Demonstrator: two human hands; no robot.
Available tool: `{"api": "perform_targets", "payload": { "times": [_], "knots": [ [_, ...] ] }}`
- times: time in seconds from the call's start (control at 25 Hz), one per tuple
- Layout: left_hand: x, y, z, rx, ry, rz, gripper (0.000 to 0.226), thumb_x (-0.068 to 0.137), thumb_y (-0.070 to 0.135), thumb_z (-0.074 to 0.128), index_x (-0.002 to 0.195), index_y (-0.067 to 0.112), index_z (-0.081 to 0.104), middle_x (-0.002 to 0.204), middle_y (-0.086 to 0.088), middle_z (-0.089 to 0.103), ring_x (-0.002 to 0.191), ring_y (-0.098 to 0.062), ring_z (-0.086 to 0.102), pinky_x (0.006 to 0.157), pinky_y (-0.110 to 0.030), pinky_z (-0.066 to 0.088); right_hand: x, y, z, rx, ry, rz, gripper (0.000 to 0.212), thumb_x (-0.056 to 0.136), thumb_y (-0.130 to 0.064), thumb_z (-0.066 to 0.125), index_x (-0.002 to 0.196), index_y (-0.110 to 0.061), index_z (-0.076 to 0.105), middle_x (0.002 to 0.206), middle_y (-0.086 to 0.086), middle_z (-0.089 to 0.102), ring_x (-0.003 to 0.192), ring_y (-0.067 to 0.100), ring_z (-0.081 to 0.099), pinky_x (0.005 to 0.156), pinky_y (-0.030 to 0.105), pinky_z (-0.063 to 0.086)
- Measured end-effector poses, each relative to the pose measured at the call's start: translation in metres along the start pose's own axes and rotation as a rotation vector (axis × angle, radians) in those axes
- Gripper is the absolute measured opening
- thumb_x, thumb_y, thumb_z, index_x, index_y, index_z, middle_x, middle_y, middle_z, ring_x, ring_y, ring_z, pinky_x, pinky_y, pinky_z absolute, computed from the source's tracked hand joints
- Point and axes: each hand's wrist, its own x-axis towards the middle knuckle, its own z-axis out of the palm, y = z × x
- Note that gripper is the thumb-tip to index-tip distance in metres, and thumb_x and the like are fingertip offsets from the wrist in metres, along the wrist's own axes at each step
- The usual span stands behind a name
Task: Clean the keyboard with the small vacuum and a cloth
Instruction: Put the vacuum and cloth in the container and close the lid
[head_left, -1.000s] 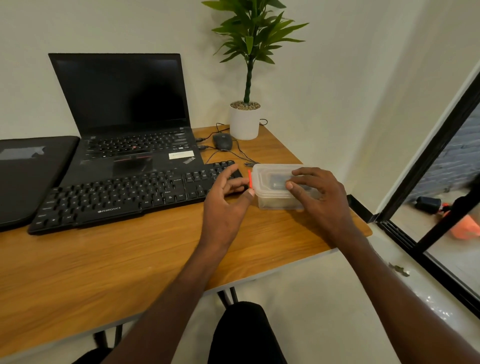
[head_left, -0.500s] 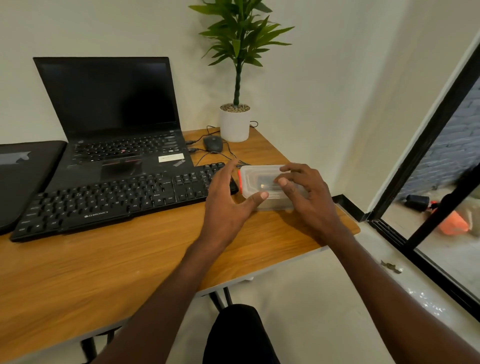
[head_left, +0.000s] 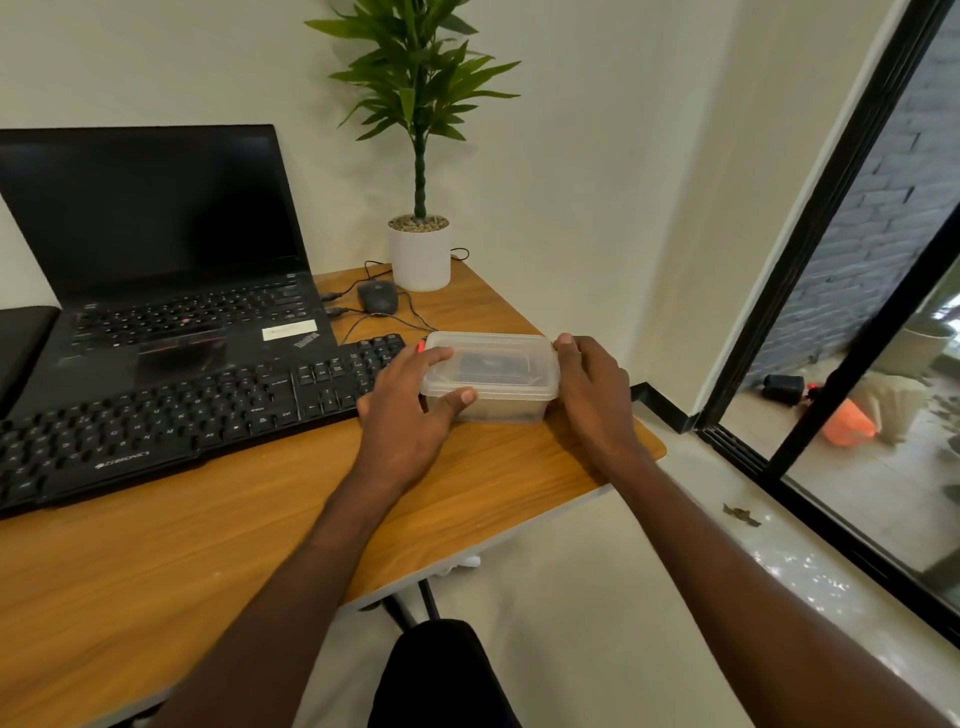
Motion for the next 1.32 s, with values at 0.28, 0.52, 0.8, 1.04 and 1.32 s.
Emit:
{"api": "perform_targets", "payload": {
  "times": [0.28, 0.52, 0.8, 1.04, 1.32],
  "knots": [
    [-0.0008, 0.0049, 0.0006, 0.154, 0.043, 0.028, 0.068, 0.087, 0.068, 0.072, 0.146, 0.04, 0.054, 0.164, 0.005, 0.044, 0.15, -0.019, 0.038, 0.11, -0.044, 0.022, -0.0006, -0.003, -0.0043, 0.084, 0.09, 0.061, 0.022, 0.104, -0.035, 0.057, 0.124, -0.026, 0.061, 0.095, -0.016, 0.064, 0.085, 0.005, 0.066, 0.071, 0.019, 0.056],
    [0.0003, 0.0061, 0.0006, 0.156, 0.054, 0.022, 0.065, 0.089, 0.061, 0.073, 0.148, 0.038, 0.054, 0.165, 0.005, 0.043, 0.151, -0.019, 0.038, 0.111, -0.044, 0.023, 0.0019, 0.0014, -0.0071, 0.262, 0.158, 0.088, 0.03, 0.101, -0.007, 0.051, 0.112, -0.026, 0.072, 0.096, -0.005, 0.073, 0.084, 0.014, 0.07, 0.076, 0.028, 0.062],
    [0.0005, 0.0014, 0.0034, 0.143, 0.06, 0.035, 0.059, 0.095, 0.061, 0.067, 0.148, 0.04, 0.053, 0.164, 0.004, 0.044, 0.149, -0.02, 0.041, 0.121, -0.055, 0.027, 0.0025, 0.0025, -0.0055, 0.176, 0.093, 0.014, 0.022, 0.103, -0.016, 0.061, 0.118, -0.03, 0.069, 0.11, -0.012, 0.069, 0.101, 0.01, 0.066, 0.086, 0.026, 0.061],
    [0.0023, -0.0016, 0.0038, 0.117, 0.057, 0.028, 0.061, 0.091, 0.068, 0.064, 0.146, 0.042, 0.053, 0.163, 0.004, 0.045, 0.148, -0.02, 0.042, 0.119, -0.062, 0.035, 0.0048, 0.0057, -0.0059, 0.206, 0.163, -0.015, 0.018, 0.099, -0.019, 0.067, 0.112, -0.031, 0.071, 0.105, -0.016, 0.071, 0.099, 0.008, 0.066, 0.086, 0.021, 0.058],
    [0.0005, 0.0045, 0.0036, 0.184, 0.072, 0.048, 0.058, 0.096, 0.059, 0.068, 0.147, 0.036, 0.057, 0.163, 0.002, 0.046, 0.147, -0.02, 0.042, 0.117, -0.05, 0.025, -0.0022, -0.0002, -0.0047, 0.074, 0.155, -0.246, 0.029, 0.099, -0.011, 0.063, 0.119, -0.03, 0.074, 0.109, -0.026, 0.068, 0.1, 0.001, 0.066, 0.08, 0.011, 0.053]
  ]
}}
